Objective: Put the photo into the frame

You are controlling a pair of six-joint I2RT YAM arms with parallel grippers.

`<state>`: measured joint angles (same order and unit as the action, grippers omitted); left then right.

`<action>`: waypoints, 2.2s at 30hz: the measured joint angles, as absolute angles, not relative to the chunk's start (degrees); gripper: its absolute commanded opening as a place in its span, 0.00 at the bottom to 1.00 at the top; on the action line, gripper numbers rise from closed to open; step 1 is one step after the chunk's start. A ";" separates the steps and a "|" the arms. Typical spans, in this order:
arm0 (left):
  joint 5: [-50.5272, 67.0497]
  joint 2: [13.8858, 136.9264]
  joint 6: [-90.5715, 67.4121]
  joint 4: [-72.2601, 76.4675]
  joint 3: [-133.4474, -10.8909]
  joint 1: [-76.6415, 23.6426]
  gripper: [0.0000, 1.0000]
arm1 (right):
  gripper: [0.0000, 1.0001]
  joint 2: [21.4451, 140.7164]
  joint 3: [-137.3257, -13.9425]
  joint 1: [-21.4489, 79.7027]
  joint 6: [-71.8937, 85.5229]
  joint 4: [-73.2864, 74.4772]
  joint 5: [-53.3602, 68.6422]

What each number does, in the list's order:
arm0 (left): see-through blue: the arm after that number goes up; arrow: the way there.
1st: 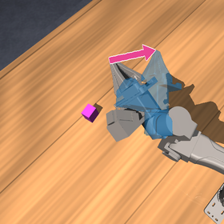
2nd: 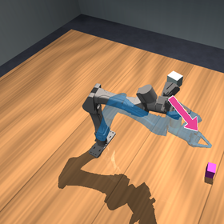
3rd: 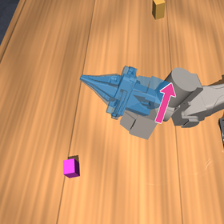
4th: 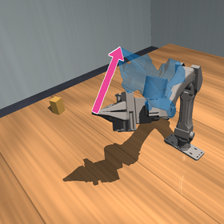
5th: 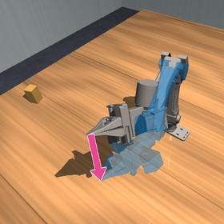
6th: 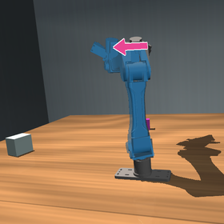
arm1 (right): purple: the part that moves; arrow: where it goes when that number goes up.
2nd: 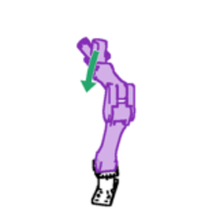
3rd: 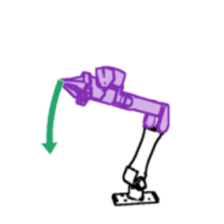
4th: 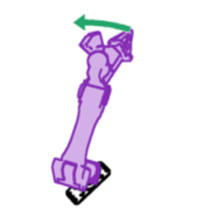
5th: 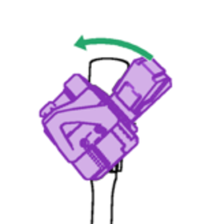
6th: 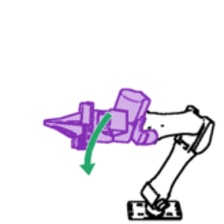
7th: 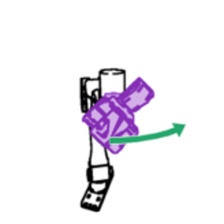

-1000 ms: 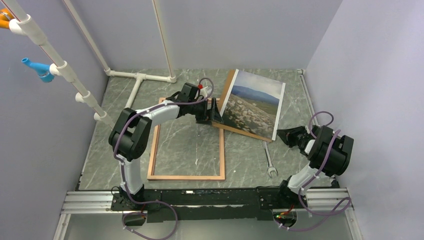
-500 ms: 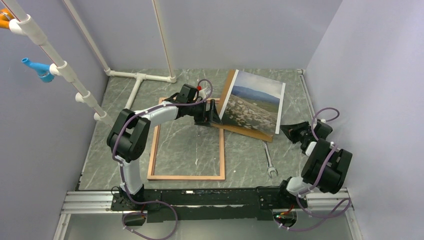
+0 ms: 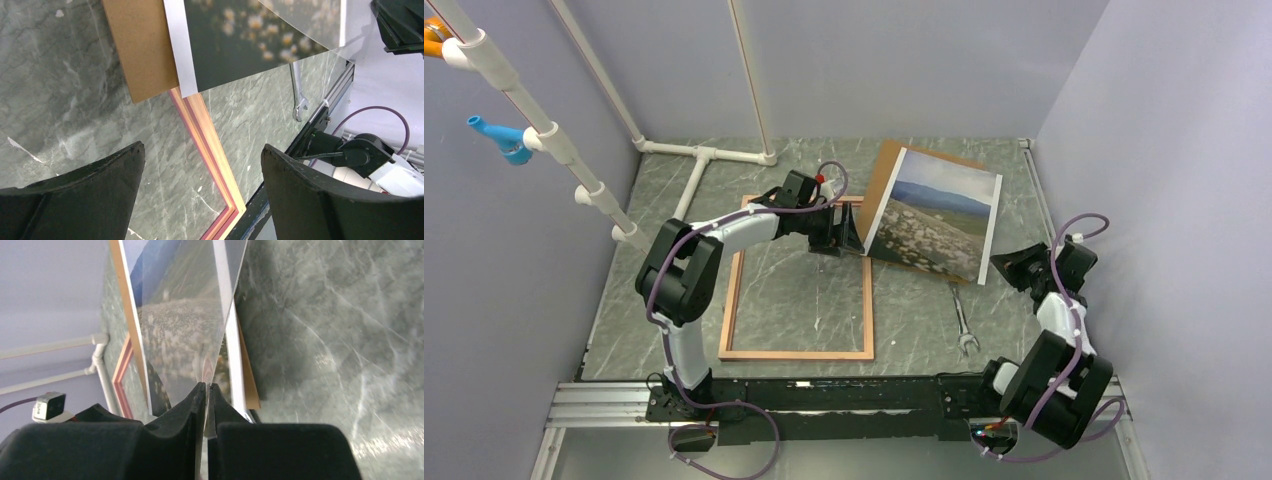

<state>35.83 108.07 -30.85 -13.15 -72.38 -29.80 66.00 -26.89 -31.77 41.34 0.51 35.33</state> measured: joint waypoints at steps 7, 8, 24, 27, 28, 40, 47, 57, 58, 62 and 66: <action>34.79 107.81 -30.02 -15.07 -72.36 -29.63 0.89 | 0.10 59.75 -27.14 -31.77 36.93 10.35 31.46; 34.65 107.77 -29.78 -15.16 -72.36 -29.56 0.89 | 0.10 59.11 -26.89 -31.77 36.71 10.74 31.59; 35.35 102.67 -31.83 -12.49 -66.48 -24.03 0.89 | 0.06 57.34 -23.99 -27.77 36.47 9.08 43.05; 35.51 102.19 -32.67 -11.73 -64.88 -21.41 0.89 | 0.06 59.02 -24.58 -24.18 36.56 7.51 44.14; 35.38 102.08 -32.67 -11.90 -64.73 -20.80 0.89 | 0.06 59.70 -24.82 -22.68 36.60 7.03 44.16; 21.34 89.86 -27.75 -20.05 -63.64 -18.17 0.91 | 0.05 75.02 -33.23 -0.47 34.28 4.19 42.44; 13.63 84.29 -24.84 -23.35 -62.89 -18.04 0.92 | 0.05 84.75 -39.20 8.03 30.81 4.19 42.41; 12.21 83.26 -24.18 -24.10 -61.01 -18.02 0.92 | 0.12 88.77 -43.13 20.95 28.10 4.12 42.02; 12.40 83.35 -24.21 -24.08 -60.86 -18.02 0.92 | 0.14 88.82 -43.13 21.52 28.34 3.92 41.95; 14.76 84.09 -24.75 -22.96 -60.34 -17.96 0.92 | 0.22 88.82 -43.13 21.56 29.95 3.18 40.27; 20.03 86.76 -26.85 -19.29 -59.72 -17.96 0.90 | 0.31 88.42 -43.07 20.91 31.64 2.66 38.46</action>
